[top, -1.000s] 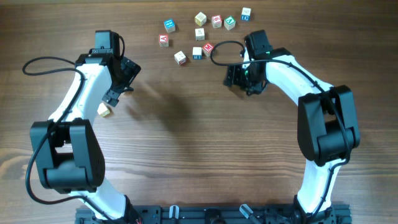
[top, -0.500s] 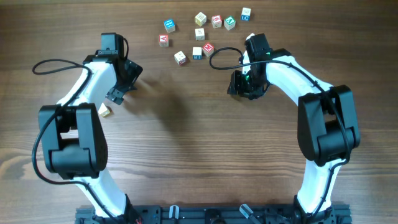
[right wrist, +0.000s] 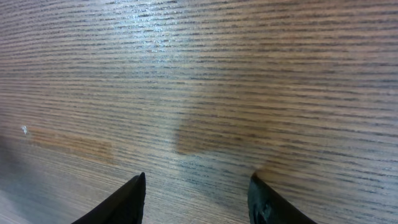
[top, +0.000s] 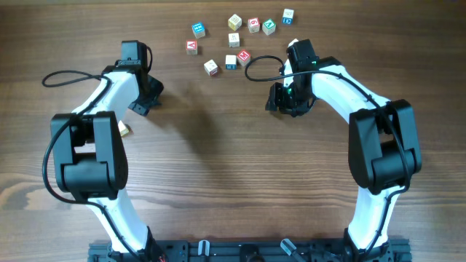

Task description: Form a circle

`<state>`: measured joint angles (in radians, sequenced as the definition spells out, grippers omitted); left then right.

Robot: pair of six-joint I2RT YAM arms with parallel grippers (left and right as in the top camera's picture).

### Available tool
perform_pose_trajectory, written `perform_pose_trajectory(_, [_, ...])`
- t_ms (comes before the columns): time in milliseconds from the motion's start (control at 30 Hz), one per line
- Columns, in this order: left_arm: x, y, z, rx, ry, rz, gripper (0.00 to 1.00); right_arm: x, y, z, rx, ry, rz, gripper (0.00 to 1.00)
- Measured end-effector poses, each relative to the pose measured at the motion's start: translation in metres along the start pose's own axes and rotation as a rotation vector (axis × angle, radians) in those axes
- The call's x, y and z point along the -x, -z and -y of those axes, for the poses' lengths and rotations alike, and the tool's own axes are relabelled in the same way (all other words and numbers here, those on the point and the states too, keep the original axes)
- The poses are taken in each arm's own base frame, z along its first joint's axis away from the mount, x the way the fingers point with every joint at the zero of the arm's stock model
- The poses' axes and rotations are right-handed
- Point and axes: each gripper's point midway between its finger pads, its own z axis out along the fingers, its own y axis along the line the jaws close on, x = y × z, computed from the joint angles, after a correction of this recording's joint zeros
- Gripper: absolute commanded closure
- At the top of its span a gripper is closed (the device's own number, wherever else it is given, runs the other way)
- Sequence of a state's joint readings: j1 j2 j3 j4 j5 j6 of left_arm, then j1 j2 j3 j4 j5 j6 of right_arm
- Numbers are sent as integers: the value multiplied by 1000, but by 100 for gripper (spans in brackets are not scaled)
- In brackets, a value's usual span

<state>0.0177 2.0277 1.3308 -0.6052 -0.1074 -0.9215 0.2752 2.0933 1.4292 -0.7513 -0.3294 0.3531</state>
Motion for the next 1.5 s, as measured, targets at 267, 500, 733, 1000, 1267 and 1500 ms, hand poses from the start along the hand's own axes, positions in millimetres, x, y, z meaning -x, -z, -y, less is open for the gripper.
perform_pose_trajectory(267, [2, -2, -10, 28, 11, -13, 80, -1, 0, 0, 2, -1, -3, 46])
perform_pose_trajectory(500, [5, 8, -8, 13, -20, -4, 0, -1, 0, -2, 10, 0, -4, 37])
perform_pose_trajectory(733, [22, 30, -2, -43, -4, 42, 0, 2, 0, -5, 25, 5, 6, 33])
perform_pose_trajectory(1000, [46, 32, 10, -120, 34, 97, 0, 2, 0, -4, 22, 6, 7, 32])
perform_pose_trajectory(1267, [39, 17, 15, -142, 59, 54, 9, 2, 0, -4, 22, 6, 6, 33])
perform_pose_trajectory(1500, [31, 8, 12, -128, 79, 16, 14, 2, 0, -4, 22, 6, 6, 33])
